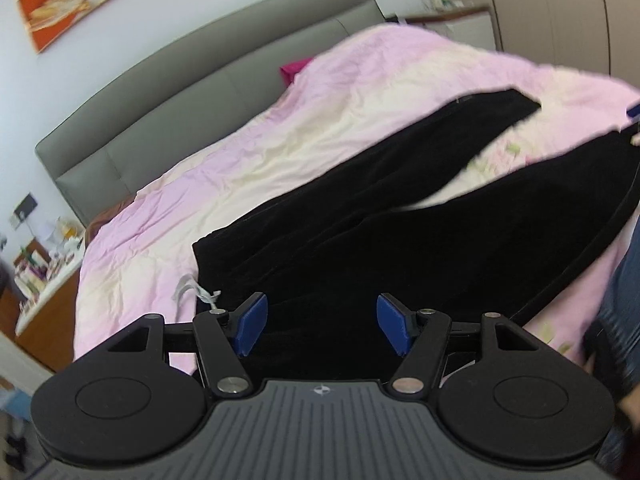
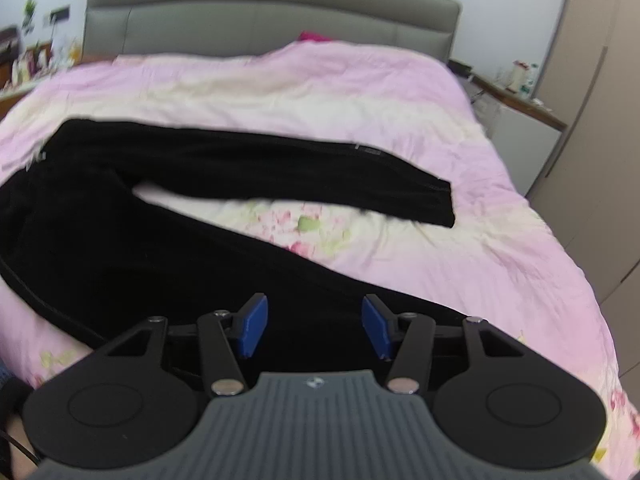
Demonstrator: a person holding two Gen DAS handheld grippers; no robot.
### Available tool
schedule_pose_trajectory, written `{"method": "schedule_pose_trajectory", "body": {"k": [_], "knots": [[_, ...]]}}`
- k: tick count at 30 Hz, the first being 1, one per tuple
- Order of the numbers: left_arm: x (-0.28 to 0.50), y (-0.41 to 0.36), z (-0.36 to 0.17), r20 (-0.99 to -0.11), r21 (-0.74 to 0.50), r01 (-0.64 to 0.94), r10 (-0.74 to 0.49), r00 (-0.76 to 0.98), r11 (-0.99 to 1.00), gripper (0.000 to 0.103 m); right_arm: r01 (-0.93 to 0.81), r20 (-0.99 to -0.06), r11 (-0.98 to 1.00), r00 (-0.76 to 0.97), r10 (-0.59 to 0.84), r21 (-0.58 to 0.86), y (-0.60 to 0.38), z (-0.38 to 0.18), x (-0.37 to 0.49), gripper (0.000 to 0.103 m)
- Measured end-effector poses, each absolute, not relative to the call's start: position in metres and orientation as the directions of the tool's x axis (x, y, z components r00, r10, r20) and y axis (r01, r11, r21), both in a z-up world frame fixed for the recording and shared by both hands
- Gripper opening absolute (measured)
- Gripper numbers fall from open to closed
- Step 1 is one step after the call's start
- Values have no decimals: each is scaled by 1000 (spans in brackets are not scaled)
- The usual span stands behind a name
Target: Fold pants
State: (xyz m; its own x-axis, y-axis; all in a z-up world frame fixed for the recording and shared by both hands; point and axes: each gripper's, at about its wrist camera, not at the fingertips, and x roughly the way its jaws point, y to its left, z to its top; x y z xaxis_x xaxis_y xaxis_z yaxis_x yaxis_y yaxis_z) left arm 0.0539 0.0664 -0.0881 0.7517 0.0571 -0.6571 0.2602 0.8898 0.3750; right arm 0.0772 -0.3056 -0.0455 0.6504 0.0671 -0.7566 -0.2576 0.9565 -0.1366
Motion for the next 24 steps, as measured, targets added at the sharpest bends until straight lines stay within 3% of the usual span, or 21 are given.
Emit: {"method": "schedule_pose_trajectory", "body": {"k": [7,15,24], "knots": [[94,94,-145,-764,545,525,129,633,653,75,-387,-844,898,535,34,-209,-325,-81,120,40],[120,112,-239,-878,479,759,253,406,442,75,-486,-915,852,403,17,-198,-363,-112,136,34],[122,107,-287,-873,471,808,315,371,355,77,-685,-974,703,223,-46,-191,-405,-137,124,38]]}}
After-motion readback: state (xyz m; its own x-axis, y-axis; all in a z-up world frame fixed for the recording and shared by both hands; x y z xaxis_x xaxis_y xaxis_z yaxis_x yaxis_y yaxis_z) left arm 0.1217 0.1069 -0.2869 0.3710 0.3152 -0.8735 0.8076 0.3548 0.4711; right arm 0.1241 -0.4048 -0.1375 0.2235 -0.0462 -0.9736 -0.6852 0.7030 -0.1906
